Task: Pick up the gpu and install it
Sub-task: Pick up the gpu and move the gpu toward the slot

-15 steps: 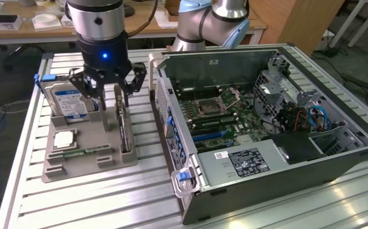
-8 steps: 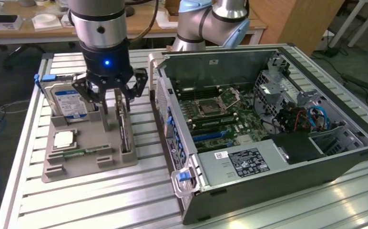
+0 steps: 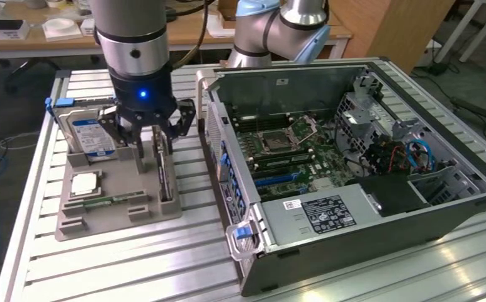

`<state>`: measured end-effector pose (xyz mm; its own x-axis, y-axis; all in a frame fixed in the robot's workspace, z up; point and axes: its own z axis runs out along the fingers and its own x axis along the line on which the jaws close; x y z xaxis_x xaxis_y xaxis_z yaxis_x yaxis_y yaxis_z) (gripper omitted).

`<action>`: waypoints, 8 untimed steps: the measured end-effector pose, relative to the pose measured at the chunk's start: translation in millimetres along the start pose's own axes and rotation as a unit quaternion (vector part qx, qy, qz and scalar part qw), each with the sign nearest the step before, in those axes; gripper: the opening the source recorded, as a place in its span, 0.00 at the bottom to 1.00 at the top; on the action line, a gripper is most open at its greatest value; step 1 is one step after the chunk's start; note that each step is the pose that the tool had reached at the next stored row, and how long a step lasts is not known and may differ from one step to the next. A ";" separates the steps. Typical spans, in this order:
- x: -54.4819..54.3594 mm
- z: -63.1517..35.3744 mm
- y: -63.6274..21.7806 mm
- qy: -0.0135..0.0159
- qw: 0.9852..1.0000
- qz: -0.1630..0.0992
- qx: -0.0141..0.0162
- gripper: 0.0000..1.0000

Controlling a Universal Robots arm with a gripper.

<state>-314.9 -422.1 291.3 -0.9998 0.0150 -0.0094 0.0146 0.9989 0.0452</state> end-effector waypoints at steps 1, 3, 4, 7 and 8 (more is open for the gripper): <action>-0.1 1.8 -0.1 0.000 1.000 0.000 0.000 0.53; -0.1 5.2 0.0 0.000 1.000 0.000 0.000 0.53; -0.1 6.9 0.2 0.000 1.000 0.001 0.000 0.53; 0.0 12.3 2.3 0.000 1.000 0.001 0.000 0.53; 0.0 14.0 3.5 0.000 1.000 0.001 0.000 0.53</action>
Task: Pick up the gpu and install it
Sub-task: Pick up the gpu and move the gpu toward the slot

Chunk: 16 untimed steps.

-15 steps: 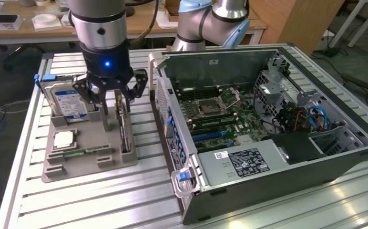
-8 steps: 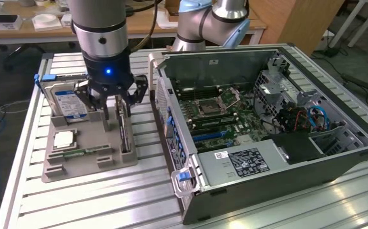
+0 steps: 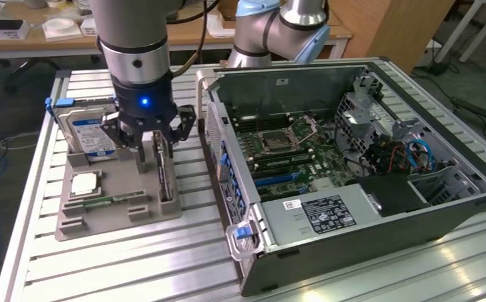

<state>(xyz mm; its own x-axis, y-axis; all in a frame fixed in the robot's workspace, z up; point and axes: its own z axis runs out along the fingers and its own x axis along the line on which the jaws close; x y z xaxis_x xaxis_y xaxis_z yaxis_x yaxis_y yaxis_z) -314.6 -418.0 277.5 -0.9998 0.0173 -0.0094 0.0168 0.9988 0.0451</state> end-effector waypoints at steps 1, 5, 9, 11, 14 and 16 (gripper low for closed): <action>0.0 1.7 1.3 0.000 1.000 0.000 0.000 0.53; 0.0 7.6 4.5 0.000 1.000 0.001 0.000 0.53; -0.1 14.0 4.3 0.000 1.000 0.001 0.000 0.53; -0.2 17.5 4.2 0.000 1.000 0.001 0.000 0.53; -0.5 22.4 3.9 0.000 1.000 0.001 0.000 0.53; -0.7 25.2 3.8 0.000 1.000 0.001 0.000 0.53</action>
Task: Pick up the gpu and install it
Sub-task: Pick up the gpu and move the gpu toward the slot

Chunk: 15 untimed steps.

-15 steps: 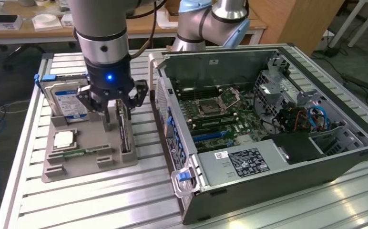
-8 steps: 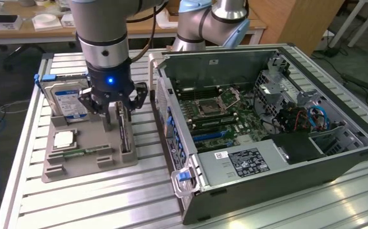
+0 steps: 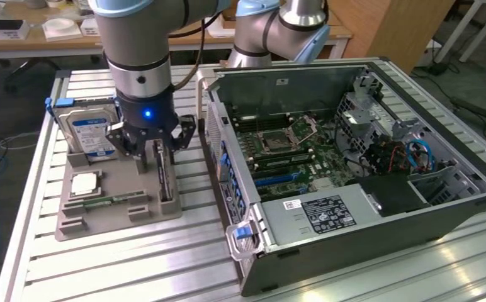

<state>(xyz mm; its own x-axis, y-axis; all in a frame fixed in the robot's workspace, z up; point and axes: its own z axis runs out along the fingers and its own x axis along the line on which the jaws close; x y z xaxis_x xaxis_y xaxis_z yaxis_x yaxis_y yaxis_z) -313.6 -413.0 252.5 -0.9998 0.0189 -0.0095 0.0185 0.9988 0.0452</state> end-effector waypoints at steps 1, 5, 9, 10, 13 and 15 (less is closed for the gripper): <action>-0.1 1.4 -0.1 0.000 1.000 0.000 0.000 0.53; -0.4 8.4 1.9 0.000 1.000 0.000 0.000 0.53; -0.4 13.4 4.2 0.000 1.000 0.000 0.000 0.53; -0.4 15.1 5.0 0.000 1.000 0.000 0.000 0.53; -0.5 17.9 6.1 0.000 1.000 0.000 0.000 0.53; -0.5 17.9 6.1 0.000 1.000 0.000 0.000 0.53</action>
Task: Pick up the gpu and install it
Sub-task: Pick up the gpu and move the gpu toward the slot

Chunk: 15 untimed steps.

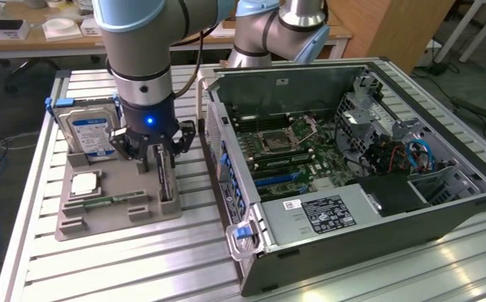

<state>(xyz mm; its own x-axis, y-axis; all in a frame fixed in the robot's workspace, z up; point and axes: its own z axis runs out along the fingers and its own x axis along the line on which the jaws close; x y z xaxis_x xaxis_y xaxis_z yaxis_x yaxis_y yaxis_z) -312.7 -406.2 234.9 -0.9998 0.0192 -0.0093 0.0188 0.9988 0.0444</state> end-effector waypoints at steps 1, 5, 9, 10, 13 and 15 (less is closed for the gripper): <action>0.0 0.0 0.0 0.000 1.000 0.000 0.000 0.53; 0.0 0.1 0.0 0.000 1.000 0.000 0.000 0.53; 0.0 0.1 0.0 0.000 1.000 0.000 0.000 0.53; 0.0 0.1 0.0 0.000 1.000 0.000 0.000 0.53; 0.0 0.1 0.0 0.000 1.000 0.000 0.000 0.52; 0.0 0.1 0.0 0.000 1.000 0.000 0.000 0.39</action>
<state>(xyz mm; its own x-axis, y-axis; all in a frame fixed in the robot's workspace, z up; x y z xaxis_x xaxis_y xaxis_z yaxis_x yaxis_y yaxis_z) -312.8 -406.1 234.8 -0.9998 0.0193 -0.0095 0.0189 0.9988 0.0445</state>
